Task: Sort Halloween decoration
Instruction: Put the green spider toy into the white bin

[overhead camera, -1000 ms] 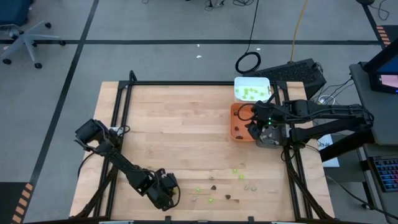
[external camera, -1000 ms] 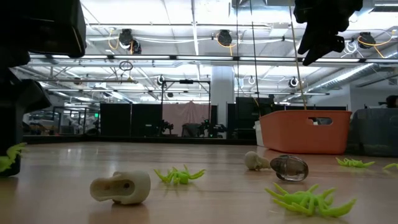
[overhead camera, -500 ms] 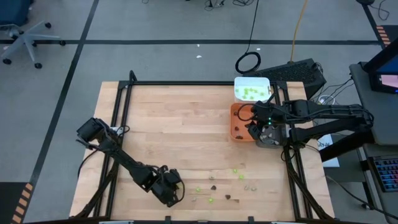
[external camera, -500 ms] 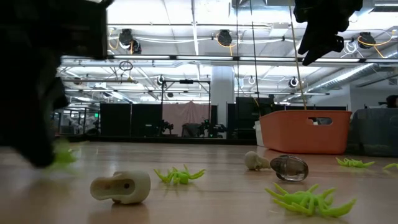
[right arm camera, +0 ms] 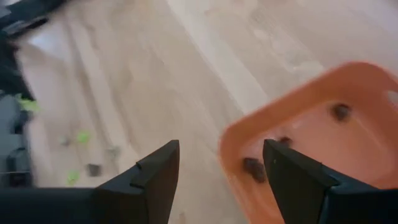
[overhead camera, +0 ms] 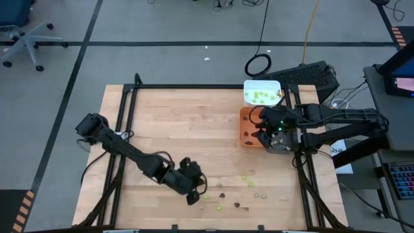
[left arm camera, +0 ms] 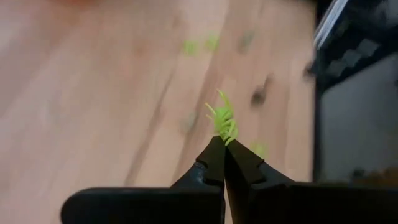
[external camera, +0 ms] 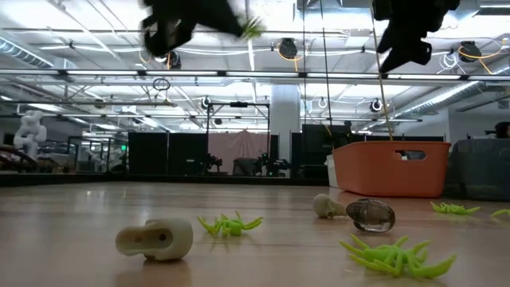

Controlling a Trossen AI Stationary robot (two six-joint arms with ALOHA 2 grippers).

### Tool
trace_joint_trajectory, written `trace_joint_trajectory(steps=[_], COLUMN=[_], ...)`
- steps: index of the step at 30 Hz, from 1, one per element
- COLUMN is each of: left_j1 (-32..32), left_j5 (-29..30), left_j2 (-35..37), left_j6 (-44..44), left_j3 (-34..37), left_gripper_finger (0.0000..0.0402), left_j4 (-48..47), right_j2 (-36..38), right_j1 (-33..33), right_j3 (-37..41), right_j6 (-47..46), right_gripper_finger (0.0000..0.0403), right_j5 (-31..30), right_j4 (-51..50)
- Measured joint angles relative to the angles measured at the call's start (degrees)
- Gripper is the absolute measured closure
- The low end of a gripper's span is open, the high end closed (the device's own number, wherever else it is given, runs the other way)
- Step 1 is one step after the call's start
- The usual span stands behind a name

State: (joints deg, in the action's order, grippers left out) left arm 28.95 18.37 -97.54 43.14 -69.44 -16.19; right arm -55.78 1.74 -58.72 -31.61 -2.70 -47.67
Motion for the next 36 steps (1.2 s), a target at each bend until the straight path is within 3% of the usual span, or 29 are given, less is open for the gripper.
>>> trace_joint_trajectory(steps=[5, 8, 12, 21, 27, 36], left_j1=[-3.7, -6.4, -9.1, -13.6, -15.1, -15.8], left_j5=[1.5, 1.6, 1.7, -1.3, -2.3, -3.5], left_j2=[1.8, 3.1, 3.9, 4.0, 4.0, 4.0], left_j6=[-1.3, 4.8, 9.1, 15.8, 17.3, 21.9], left_j3=[-4.3, -6.0, -8.2, -8.6, -8.6, -8.6], left_gripper_finger=[0.0401, 0.0401, 0.0401, 0.0402, 0.0402, 0.0402], left_j4=[1.0, 0.4, 1.4, 21.9, 28.9, 32.8], right_j2=[0.8, 1.5, 2.8, 3.9, 4.0, 4.0], right_j1=[0.0, 0.0, 0.0, 0.0, 0.0, 0.0], right_j3=[0.0, 0.0, 0.0, 0.0, 0.0, 0.0], right_j6=[3.1, 4.2, 4.9, 5.7, 6.8, 7.9], right_gripper_finger=[0.0188, 0.0188, 0.0188, 0.0188, 0.0188, 0.0188], right_j5=[6.1, 8.7, 8.9, 8.9, 8.9, 8.9], right_j4=[4.4, 6.1, 6.1, 5.7, 5.8, 5.4])
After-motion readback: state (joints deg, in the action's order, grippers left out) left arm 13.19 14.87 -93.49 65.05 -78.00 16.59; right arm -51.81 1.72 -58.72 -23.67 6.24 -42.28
